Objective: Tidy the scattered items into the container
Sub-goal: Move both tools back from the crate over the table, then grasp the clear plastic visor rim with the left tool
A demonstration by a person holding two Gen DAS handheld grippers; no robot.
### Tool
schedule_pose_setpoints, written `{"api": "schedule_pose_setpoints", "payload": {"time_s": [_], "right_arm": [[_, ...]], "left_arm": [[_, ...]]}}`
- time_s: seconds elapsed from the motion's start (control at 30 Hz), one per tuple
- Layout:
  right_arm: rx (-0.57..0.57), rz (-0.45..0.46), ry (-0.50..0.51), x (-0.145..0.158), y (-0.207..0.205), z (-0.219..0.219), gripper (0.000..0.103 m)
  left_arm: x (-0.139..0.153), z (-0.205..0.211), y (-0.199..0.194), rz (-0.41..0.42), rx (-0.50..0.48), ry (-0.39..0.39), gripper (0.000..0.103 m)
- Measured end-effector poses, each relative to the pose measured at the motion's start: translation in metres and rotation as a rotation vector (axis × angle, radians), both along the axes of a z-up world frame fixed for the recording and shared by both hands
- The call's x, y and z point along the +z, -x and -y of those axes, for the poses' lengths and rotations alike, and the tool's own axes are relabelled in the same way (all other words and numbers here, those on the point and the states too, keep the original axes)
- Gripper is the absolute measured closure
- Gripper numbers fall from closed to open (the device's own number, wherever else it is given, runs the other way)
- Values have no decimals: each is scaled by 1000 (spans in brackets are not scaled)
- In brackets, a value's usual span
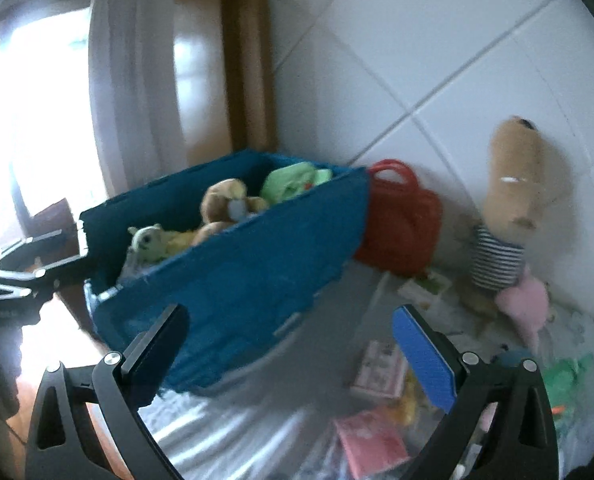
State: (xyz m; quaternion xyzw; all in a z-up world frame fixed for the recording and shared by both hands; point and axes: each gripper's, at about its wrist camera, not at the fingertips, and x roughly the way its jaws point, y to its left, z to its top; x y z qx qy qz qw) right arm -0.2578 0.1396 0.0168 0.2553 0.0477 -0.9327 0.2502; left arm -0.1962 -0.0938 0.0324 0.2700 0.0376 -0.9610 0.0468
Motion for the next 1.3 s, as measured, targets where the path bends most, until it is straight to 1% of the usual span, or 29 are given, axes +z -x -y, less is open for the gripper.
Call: {"api": "schedule_pose_setpoints", "payload": {"time_s": [0.1, 0.17, 0.27, 0.37, 0.47, 0.57, 0.6, 0.77, 0.83, 0.97, 1.0, 1.07, 1.17, 1.3], "right_arm": [[-56, 4, 6, -17, -10, -33, 0], [-95, 43, 39, -31, -13, -54, 0], [-167, 124, 64, -61, -12, -85, 0], [-299, 214, 46, -96, -16, -116, 0], [-378, 284, 70, -123, -24, -144, 0], [-510, 343, 100, -151, -42, -179, 0], [-538, 358, 108, -158, -49, -190, 0], [-708, 447, 95, -188, -81, -239, 0], [-752, 480, 98, -197, -92, -255, 0], [-772, 511, 99, -209, -99, -282, 0], [-761, 518, 102, -213, -95, -289, 0], [-740, 533, 110, -220, -87, -305, 0], [-669, 555, 79, -230, -65, -316, 0], [-571, 587, 78, -245, -38, -335, 0]], "left_arm": [[-20, -20, -3, 16, -16, -12, 0], [-38, -35, 2, 40, -49, -18, 0], [-67, -57, 18, 88, -107, -27, 0], [-100, -77, 37, 146, -160, -30, 0], [-128, -96, 49, 191, -213, -47, 0], [-158, -122, 57, 248, -318, -33, 0], [-167, -130, 59, 266, -350, -30, 0], [-213, -188, 61, 373, -524, -38, 0], [-223, -209, 60, 402, -556, -38, 0], [-235, -244, 64, 438, -577, -34, 0], [-238, -252, 65, 447, -582, -33, 0], [-241, -269, 68, 449, -563, -26, 0], [-245, -298, 78, 443, -525, 1, 0], [-254, -347, 95, 448, -544, 28, 0]]}}
